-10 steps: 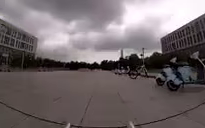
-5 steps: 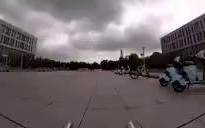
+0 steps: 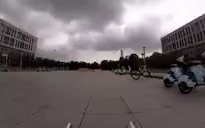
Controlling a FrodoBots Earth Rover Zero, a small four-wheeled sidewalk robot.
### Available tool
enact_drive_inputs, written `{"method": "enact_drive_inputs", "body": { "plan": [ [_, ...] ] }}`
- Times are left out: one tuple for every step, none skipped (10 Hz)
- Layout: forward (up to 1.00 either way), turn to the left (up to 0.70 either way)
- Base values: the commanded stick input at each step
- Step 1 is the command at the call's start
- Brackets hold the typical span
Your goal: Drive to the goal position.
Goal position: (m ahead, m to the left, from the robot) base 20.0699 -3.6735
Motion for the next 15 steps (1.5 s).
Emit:
{"method": "enact_drive_inputs", "body": {
  "plan": [
    [0.5,0.01],
    [0.5,0.01],
    [0.5,0.01],
    [0.5,0.01],
    [0.5,0.01],
    [0.5,0.01],
    [0.5,0.01],
    [0.5,0.01],
    [0.5,0.01],
    [0.5,0.01],
    [0.5,0.01],
    [0.5,0.01],
    [0.5,0.01],
    [0.5,0.01],
    [0.5,0.01]
  ]
}}
